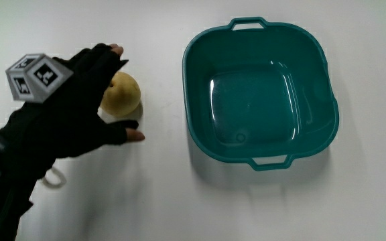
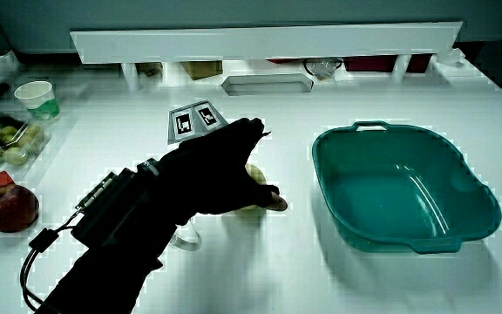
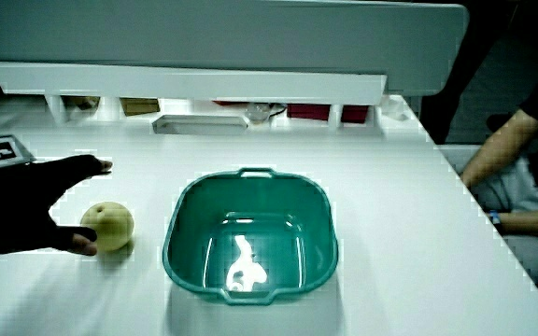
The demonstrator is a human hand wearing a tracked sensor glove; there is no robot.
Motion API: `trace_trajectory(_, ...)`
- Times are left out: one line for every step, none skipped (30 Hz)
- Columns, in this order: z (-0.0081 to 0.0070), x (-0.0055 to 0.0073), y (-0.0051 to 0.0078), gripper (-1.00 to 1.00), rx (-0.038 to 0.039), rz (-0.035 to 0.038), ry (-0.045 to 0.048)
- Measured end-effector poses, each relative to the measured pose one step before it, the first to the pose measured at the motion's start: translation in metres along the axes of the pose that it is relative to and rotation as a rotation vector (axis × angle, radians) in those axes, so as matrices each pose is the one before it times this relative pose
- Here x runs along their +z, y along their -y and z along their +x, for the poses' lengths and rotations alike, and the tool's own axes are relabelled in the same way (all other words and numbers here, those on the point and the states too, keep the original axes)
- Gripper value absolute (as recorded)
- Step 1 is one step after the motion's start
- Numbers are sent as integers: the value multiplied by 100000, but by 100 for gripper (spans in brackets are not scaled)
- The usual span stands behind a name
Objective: Pick pear from desk
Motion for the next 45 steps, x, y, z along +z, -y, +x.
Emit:
trace_trajectory(-835,-191,-588,0,-3833,1337,-404)
trace_trajectory(-77,328,-239,0,2523,-7,-1791)
trace_trajectory(-77,327,-241,0,2523,-7,-1791)
trace_trajectory(-970,-388,-522,0,1826,-2318,5479)
trace_trajectory(-234,197,-273,0,4846,-3350,3683)
trace_trajectory(-213,214,-277,0,4847,-3350,3683)
trace_trajectory(-959,-238,-830,0,-2193,3669,1604)
trace_trajectory(226,541,-234,0,-4487,5101,-9630)
trace_trajectory(-2,226,-179,0,9520,-10338,7345)
trace_trajectory(-2052,-788,-1462,0,-2956,346,2311)
trace_trajectory(-2112,-744,-1398,0,-2956,346,2312)
trace_trajectory(2456,1356,833,0,5569,-201,-531)
trace_trajectory(-325,51,-451,0,-61,399,2185)
trace_trajectory(-459,-67,-502,0,3531,-1058,3040)
trace_trajectory(-531,-47,-713,0,-3474,906,-739)
trace_trajectory(-325,-28,-417,0,1502,-1575,3002)
trace_trajectory(-421,-77,-441,0,192,-469,1638)
trace_trajectory(-150,1,-238,0,2476,-1454,691)
trace_trajectory(-340,-122,-434,0,2513,-1574,2510)
trace_trajectory(-226,-93,-454,0,1740,-2052,14)
trace_trajectory(-260,-139,-440,0,-282,-408,576)
trace_trajectory(-104,-81,-238,0,2392,-771,-518)
trace_trajectory(-395,-214,-548,0,288,-1101,318)
trace_trajectory(-156,-154,-324,0,1491,-1752,-118)
trace_trajectory(-184,-158,-381,0,545,-627,-1124)
trace_trajectory(-77,-146,-180,0,1324,-886,4)
trace_trajectory(-229,-154,-300,0,978,-747,686)
trace_trajectory(-231,-133,-332,0,120,-799,514)
trace_trajectory(-98,-85,-175,0,829,-221,-365)
trace_trajectory(-159,-104,-191,0,213,86,333)
trace_trajectory(-87,-74,-126,0,-113,-564,119)
trace_trajectory(-88,-43,-66,0,1130,209,-456)
trace_trajectory(-81,-45,-72,0,-21,-184,893)
trace_trajectory(-90,-20,-137,0,-282,98,115)
trace_trajectory(21,-10,-34,0,471,26,456)
trace_trajectory(22,-14,-63,0,879,-518,-443)
trace_trajectory(-144,-67,-210,0,-256,-124,260)
trace_trajectory(-40,-50,-90,0,-230,-68,265)
trace_trajectory(-94,-63,-137,0,578,-429,-214)
trace_trajectory(67,-36,81,4,160,91,-437)
trace_trajectory(-79,-66,-63,7,-265,-420,861)
trace_trajectory(-19,-18,8,11,25,969,463)
trace_trajectory(1,-4,-49,14,-124,-72,-173)
trace_trajectory(106,33,139,18,-254,465,378)
trace_trajectory(-2,12,17,21,419,290,-199)
